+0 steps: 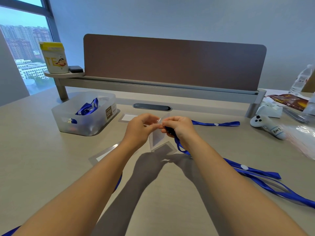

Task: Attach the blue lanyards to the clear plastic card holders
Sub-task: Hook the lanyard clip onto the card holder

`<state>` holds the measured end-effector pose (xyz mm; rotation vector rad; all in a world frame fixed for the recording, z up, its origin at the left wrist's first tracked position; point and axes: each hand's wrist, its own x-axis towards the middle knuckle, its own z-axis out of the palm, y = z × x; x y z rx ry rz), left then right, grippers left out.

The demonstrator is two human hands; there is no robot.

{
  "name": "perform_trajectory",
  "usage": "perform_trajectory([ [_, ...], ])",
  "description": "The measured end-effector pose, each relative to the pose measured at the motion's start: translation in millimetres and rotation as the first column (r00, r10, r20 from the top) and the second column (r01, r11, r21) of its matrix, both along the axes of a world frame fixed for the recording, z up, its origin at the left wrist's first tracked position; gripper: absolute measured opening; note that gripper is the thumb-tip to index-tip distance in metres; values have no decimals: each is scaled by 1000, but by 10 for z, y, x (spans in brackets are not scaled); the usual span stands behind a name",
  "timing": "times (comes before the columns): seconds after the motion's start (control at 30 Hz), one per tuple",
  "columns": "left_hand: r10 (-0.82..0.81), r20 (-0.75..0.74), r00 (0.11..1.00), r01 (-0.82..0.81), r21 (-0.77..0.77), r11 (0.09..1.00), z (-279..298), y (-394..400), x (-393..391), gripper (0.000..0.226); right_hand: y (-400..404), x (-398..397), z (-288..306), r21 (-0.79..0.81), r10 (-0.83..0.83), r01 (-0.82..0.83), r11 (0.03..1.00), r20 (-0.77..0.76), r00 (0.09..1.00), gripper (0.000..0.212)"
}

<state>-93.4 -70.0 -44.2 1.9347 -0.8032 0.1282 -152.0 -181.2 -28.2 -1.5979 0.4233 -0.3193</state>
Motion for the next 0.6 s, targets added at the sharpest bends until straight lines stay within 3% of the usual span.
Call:
perform_trajectory([
  [0.07,20,-34,999,-22,-50,999,6,-14,-12,25,11,4,7,-21,20,-20,1000,7,1000,8],
  [0.17,40,-46,998,-44,-89,995,17,-27,-15,22,17,11,9,-46,34,-33,998,18,999,20],
  [0.6,67,-55,996,-70,-64,995,53,-53,16,19,42,13,-4,-190,85,-78,979,31,996,23],
])
